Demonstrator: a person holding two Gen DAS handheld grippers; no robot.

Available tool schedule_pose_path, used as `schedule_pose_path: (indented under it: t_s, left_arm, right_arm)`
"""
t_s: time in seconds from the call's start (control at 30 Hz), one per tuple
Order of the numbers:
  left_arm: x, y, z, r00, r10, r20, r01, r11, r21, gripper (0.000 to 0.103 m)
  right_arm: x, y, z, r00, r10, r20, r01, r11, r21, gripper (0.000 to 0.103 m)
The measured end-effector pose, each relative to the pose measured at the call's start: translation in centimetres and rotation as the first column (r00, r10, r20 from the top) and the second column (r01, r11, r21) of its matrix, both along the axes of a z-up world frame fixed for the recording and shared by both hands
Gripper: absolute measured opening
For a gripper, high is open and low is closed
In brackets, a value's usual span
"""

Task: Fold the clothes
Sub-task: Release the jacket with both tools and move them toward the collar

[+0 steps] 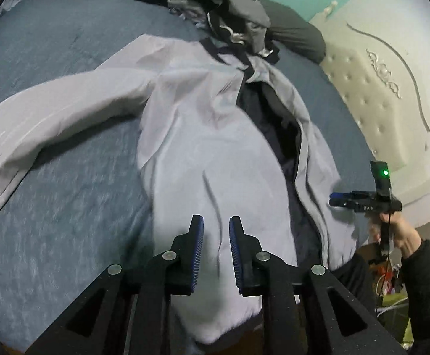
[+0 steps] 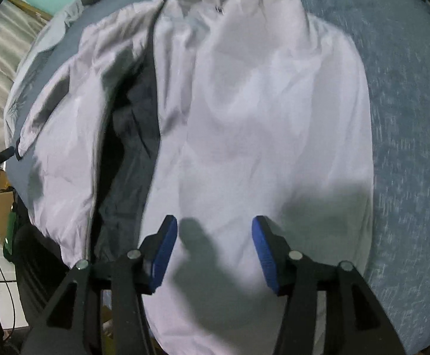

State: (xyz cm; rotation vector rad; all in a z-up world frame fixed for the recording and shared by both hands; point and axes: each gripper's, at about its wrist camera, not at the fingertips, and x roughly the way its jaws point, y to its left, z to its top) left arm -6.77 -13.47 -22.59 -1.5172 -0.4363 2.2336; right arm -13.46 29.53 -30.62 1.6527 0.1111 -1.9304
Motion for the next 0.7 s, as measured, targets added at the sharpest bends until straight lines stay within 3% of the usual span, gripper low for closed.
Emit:
schedule_pose_path:
  t_s: [0.27, 0.33, 0.43, 0.7]
  left_arm:
    - [-5.2, 2.7, -1.2, 1.000, 0.001, -0.029, 0.000, 0.999, 0.041, 0.020]
    - [-7.5, 2.8, -1.1, 0.999, 0.002, -0.037, -0.001, 1.000, 0.022, 0.022]
    - [-10.8, 2.8, -1.0, 0.999, 0.004, -0.050, -0.004, 1.000, -0.005, 0.035]
    - [-20.5, 2.4, -0.7, 0.996, 0.008, -0.091, -0.017, 0.994, -0.105, 0.046]
  right_arm:
    - [-6.3, 0.5, 4.5, 0.983, -0.119, -0.138, 0.111, 0.992, -0.066, 0.053]
    - [-8.4, 0.6, 4.9, 0.978, -0.157, -0.137, 0.147, 0.986, -0.084, 0.053]
    - [-11.9, -0.1, 5.2, 0.970, -0.185, -0.156, 0.174, 0.981, -0.083, 0.054]
    - [-19.8, -3.4, 5.3, 0.962, -0.177, -0.206, 0.167, 0.984, -0.065, 0.054]
